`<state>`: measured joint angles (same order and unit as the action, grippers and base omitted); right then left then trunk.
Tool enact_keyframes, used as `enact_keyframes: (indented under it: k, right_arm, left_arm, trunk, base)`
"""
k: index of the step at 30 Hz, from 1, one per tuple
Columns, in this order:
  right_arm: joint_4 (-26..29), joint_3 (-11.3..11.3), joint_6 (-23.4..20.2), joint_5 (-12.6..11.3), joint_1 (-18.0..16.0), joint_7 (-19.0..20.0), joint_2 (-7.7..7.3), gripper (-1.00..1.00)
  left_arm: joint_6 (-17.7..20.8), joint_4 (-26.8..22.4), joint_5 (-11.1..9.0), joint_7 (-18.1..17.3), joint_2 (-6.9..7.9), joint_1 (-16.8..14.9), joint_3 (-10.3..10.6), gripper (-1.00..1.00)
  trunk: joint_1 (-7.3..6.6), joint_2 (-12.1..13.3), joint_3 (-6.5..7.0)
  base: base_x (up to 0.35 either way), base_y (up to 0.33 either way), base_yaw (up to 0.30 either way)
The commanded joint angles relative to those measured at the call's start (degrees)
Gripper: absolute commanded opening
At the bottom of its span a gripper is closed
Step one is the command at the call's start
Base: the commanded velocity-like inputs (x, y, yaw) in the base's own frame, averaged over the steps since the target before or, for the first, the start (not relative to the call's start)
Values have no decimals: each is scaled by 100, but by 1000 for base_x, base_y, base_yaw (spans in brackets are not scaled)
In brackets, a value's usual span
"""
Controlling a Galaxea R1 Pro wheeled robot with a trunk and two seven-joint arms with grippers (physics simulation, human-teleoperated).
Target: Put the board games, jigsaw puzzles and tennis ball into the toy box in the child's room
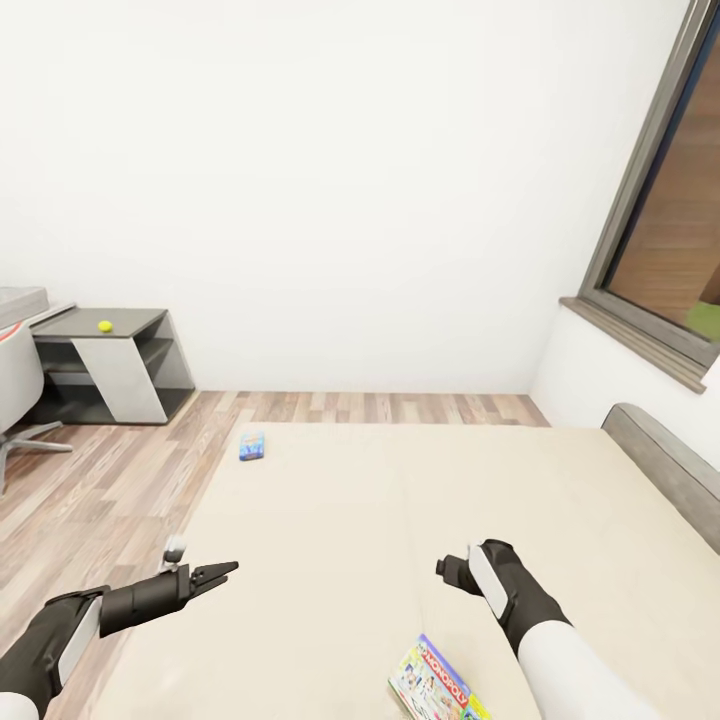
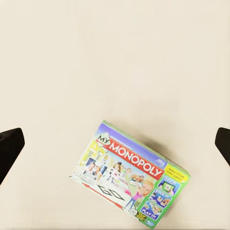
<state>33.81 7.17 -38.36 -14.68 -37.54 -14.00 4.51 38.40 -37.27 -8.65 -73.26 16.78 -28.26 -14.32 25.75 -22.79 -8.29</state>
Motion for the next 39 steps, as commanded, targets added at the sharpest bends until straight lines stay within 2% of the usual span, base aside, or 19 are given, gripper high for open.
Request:
enact_keyframes:
  k: [1, 7, 10, 15, 16, 22, 26, 28, 39]
  right_arm:
    - [9, 16, -9, -53, 8, -50, 19, 100]
    - [10, 7, -14, -12, 24, -64, 43, 100]
    - [10, 5, -23, -5, 26, -66, 37, 100]
    - [5, 4, -34, -1, 27, -67, 28, 100]
    - [4, 4, -34, -1, 28, -67, 23, 100]
    - [3, 3, -39, 0, 28, -61, 9, 100]
    - [3, 2, -40, 0, 28, -60, 7, 100]
    - [3, 2, -40, 0, 28, -59, 7, 100]
    - [3, 3, -39, 0, 28, -59, -9, 100]
  left_arm:
    - [61, 0, -21, -16, 1, -4, 2, 100]
    - [79, 0, -36, -35, 14, -4, -2, 100]
    - [164, 0, -36, -194, 22, -4, -11, 100]
    - [284, -3, -14, -744, 53, 0, -16, 100]
    - [302, -4, -10, -955, 105, 2, -9, 100]
    - [341, -8, -15, -1674, 385, 10, 6, 100]
    - [367, -14, -23, -1674, 548, 18, 10, 100]
    - [378, -16, -23, -1674, 580, 20, 11, 100]
    - [402, -17, -23, -1674, 593, 22, 25, 100]
  trunk:
    - [3, -13, -22]
    - [3, -13, -79]
    - [3, -13, -107]
    - [3, -13, -154]
    - [3, -13, -164]
    - [3, -13, -220]
    - [3, -13, -258]
    - [3, -13, -277]
    - [3, -13, -381]
  base:
    - [0, 0, 0]
    - [0, 0, 0]
    - [0, 0, 0]
    - [0, 0, 0]
    - [0, 0, 0]
    - [0, 0, 0]
    - [0, 0, 0]
    - [0, 0, 0]
    - [0, 0, 0]
